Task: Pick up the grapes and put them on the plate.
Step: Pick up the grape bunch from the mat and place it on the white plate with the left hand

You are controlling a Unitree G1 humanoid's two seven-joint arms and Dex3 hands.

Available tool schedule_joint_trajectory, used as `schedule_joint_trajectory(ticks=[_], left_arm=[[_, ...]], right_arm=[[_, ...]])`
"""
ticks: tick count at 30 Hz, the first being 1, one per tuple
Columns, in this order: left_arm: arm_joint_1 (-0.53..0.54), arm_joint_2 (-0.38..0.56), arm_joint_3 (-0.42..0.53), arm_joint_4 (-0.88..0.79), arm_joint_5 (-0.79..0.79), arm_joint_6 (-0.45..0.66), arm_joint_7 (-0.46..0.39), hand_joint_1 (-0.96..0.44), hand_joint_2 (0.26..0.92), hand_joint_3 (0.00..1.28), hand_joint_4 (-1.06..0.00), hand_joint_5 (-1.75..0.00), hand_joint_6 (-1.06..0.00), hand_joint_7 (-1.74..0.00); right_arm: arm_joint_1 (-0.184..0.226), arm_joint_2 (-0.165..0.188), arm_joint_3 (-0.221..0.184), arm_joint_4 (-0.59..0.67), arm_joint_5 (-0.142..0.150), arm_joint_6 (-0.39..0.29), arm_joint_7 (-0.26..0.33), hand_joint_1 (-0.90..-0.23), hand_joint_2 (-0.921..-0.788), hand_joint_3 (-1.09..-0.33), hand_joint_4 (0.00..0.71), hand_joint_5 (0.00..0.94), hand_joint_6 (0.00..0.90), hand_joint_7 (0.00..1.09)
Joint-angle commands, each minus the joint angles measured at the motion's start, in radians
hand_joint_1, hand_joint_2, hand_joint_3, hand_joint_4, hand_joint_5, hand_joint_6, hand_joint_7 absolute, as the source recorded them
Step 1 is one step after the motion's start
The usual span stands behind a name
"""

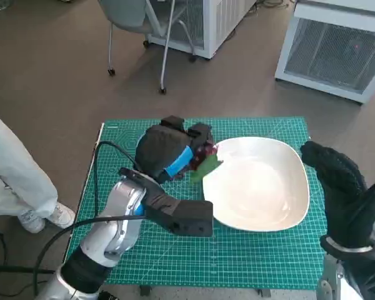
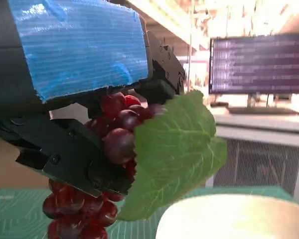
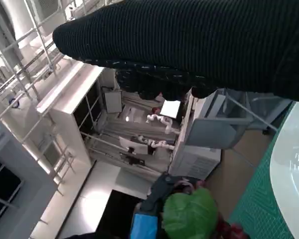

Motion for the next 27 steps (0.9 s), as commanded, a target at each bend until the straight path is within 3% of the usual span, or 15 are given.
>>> schedule_joint_trajectory(ticks=[1, 4, 8, 11, 18, 27], left_arm=[[-0.042, -0.056, -0.027, -0.012, 0.015, 0.005, -0.031, 0.00, 0.909, 0.08, -0.71, -1.24, -0.65, -1.04], [-0.068, -0.094, -0.045, 0.005, 0.018, 0.005, -0.041, 0.00, 0.895, 0.08, -0.74, -1.23, -0.69, -0.99], [-0.107, -0.143, -0.069, 0.043, 0.022, 0.000, -0.041, 0.00, 0.767, 0.30, -0.74, -1.28, -0.70, -0.99], [-0.144, -0.180, -0.087, 0.090, 0.017, -0.017, -0.030, 0.00, 0.731, 0.38, -0.73, -1.29, -0.68, -1.03], [-0.217, -0.252, -0.113, 0.209, -0.004, -0.077, 0.002, 0.00, 0.884, 0.14, -0.68, -1.21, -0.62, -1.15], [-0.275, -0.309, -0.129, 0.346, -0.017, -0.139, 0.040, 0.00, 0.919, 0.14, -0.71, -1.20, -0.47, -1.25]], right_arm=[[0.017, -0.001, -0.001, 0.006, -0.011, 0.004, -0.007, -0.487, -0.921, -0.541, 0.565, 0.002, 0.193, 0.67], [0.018, -0.003, -0.004, 0.004, -0.006, 0.006, -0.004, -0.487, -0.921, -0.541, 0.565, 0.002, 0.193, 0.67], [0.027, -0.005, -0.007, -0.007, -0.001, 0.010, -0.005, -0.487, -0.921, -0.540, 0.566, 0.002, 0.194, 0.67], [0.035, -0.003, -0.009, -0.018, 0.000, 0.016, -0.010, -0.487, -0.921, -0.540, 0.566, 0.002, 0.194, 0.67], [0.055, 0.001, -0.011, -0.045, -0.005, 0.025, -0.024, -0.486, -0.921, -0.540, 0.566, 0.002, 0.198, 0.67], [0.081, 0.004, -0.015, -0.074, -0.020, 0.025, -0.053, -0.481, -0.921, -0.542, 0.566, 0.002, 0.208, 0.67]])
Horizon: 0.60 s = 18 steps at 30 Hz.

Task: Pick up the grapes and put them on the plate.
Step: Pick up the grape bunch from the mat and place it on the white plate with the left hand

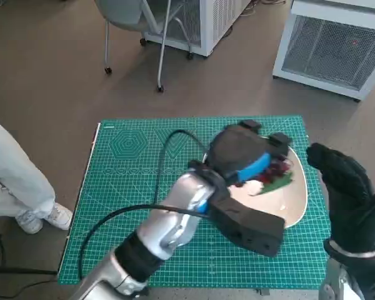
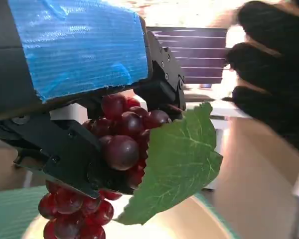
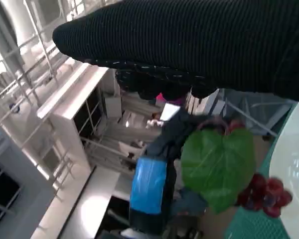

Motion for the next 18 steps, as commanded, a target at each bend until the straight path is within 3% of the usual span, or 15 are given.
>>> schedule_joint_trajectory(ticks=[1, 9, 18], left_arm=[[-0.038, -0.019, -0.007, 0.056, -0.006, -0.023, 0.019, 0.00, 0.920, 0.14, -0.70, -1.20, -0.46, -1.26], [-0.052, -0.040, -0.006, 0.111, -0.016, -0.020, 0.006, 0.00, 0.921, 0.16, -0.67, -1.22, -0.43, -1.30], [-0.067, -0.046, -0.002, 0.158, -0.032, -0.016, 0.005, 0.00, 0.921, 0.16, -0.64, -1.34, -0.50, -1.17]], right_arm=[[0.031, 0.004, -0.005, -0.016, -0.020, 0.016, -0.024, -0.481, -0.921, -0.542, 0.567, 0.002, 0.209, 0.67], [0.043, 0.004, -0.007, -0.028, -0.016, 0.021, -0.034, -0.479, -0.921, -0.543, 0.570, 0.004, 0.211, 0.67], [0.049, 0.005, -0.011, -0.032, -0.007, 0.024, -0.031, -0.473, -0.921, -0.544, 0.570, 0.004, 0.212, 0.67]])
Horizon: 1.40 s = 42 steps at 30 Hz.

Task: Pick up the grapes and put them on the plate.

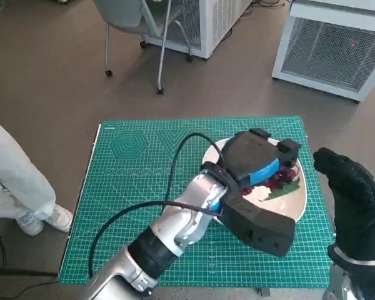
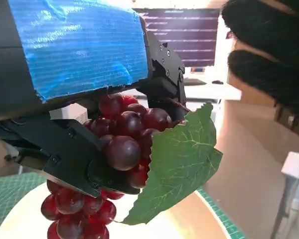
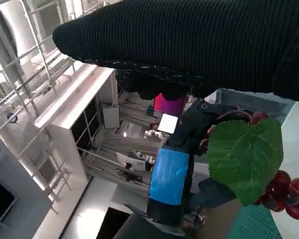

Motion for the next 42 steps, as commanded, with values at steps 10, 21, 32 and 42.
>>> schedule_joint_trajectory(ticks=[10, 21, 32, 42], left_arm=[[-0.040, -0.009, 0.004, 0.034, -0.022, 0.000, 0.005, 0.01, 0.921, 0.15, -0.64, -1.35, -0.51, -1.14], [-0.012, -0.031, 0.048, 0.078, -0.134, 0.025, -0.084, -0.22, 0.858, 0.08, -0.07, -0.15, -0.16, -0.17], [-0.023, -0.015, 0.067, 0.163, -0.197, -0.093, -0.052, -0.37, 0.869, 0.03, 0.00, 0.00, -0.16, -0.03], [-0.021, 0.002, 0.187, 0.273, -0.372, -0.266, -0.073, -0.42, 0.912, 0.03, -0.03, -0.01, -0.20, -0.03]], right_arm=[[0.018, 0.006, -0.003, 0.005, 0.008, 0.016, -0.003, -0.474, -0.921, -0.544, 0.570, 0.003, 0.213, 0.67], [-0.001, 0.008, 0.005, 0.022, 0.008, 0.024, -0.001, -0.474, -0.921, -0.541, 0.569, 0.003, 0.215, 0.67], [-0.005, 0.004, 0.006, 0.028, 0.011, 0.027, 0.004, -0.472, -0.921, -0.542, 0.569, 0.002, 0.214, 0.67], [-0.011, 0.000, 0.007, 0.033, 0.011, 0.026, 0.006, -0.472, -0.921, -0.541, 0.569, 0.002, 0.216, 0.67]])
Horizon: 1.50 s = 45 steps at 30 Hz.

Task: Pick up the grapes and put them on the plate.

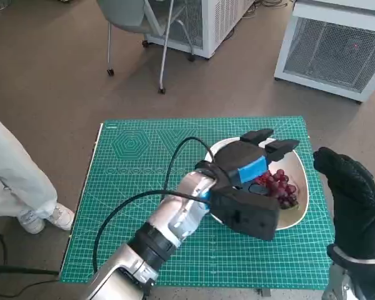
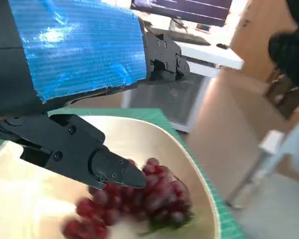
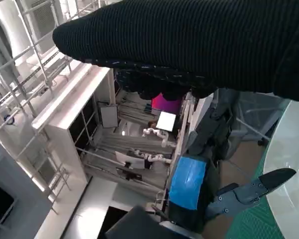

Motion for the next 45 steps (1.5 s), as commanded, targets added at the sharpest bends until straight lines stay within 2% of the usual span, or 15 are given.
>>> schedule_joint_trajectory(ticks=[1, 8, 14, 20, 26, 32, 45], left_arm=[[-0.009, 0.014, 0.083, 0.056, -0.114, -0.088, -0.026, -0.42, 0.914, 0.03, -0.04, -0.01, -0.20, -0.03], [0.022, 0.037, 0.233, 0.088, -0.335, -0.168, -0.151, -0.49, 0.920, 0.10, -0.08, -0.02, -0.24, -0.04], [0.077, 0.032, 0.395, 0.070, -0.594, -0.173, -0.328, -0.52, 0.921, 0.16, -0.14, -0.03, -0.27, -0.05], [0.150, 0.015, 0.529, 0.023, -0.836, -0.126, -0.509, -0.45, 0.921, 0.16, -0.18, -0.04, -0.29, -0.05], [0.244, 0.019, 0.614, -0.050, -0.982, -0.114, -0.628, -0.37, 0.921, 0.15, -0.18, -0.02, -0.30, -0.05], [0.343, 0.039, 0.654, -0.152, -1.014, -0.158, -0.648, -0.37, 0.921, 0.16, -0.18, -0.02, -0.31, -0.05], [0.518, 0.068, 0.662, -0.417, -0.997, -0.174, -0.567, -0.48, 0.921, 0.23, -0.22, -0.02, -0.32, -0.05]], right_arm=[[0.002, -0.001, 0.004, 0.016, -0.002, 0.015, 0.006, -0.472, -0.921, -0.541, 0.569, 0.002, 0.216, 0.67], [-0.001, -0.003, 0.007, 0.015, -0.005, 0.016, 0.006, -0.472, -0.921, -0.541, 0.569, 0.002, 0.217, 0.67], [-0.005, -0.005, 0.011, 0.014, -0.007, 0.018, 0.006, -0.472, -0.921, -0.542, 0.569, 0.002, 0.216, 0.67], [-0.006, -0.006, 0.017, 0.009, -0.003, 0.022, 0.010, -0.472, -0.921, -0.542, 0.569, 0.002, 0.215, 0.67], [0.002, -0.005, 0.023, -0.008, -0.001, 0.029, 0.013, -0.474, -0.921, -0.541, 0.569, 0.002, 0.216, 0.67], [0.015, -0.004, 0.027, -0.032, 0.004, 0.042, 0.016, -0.476, -0.921, -0.540, 0.570, 0.002, 0.216, 0.67], [0.054, -0.007, 0.028, -0.111, 0.011, 0.084, 0.016, -0.474, -0.921, -0.542, 0.568, 0.001, 0.212, 0.68]])
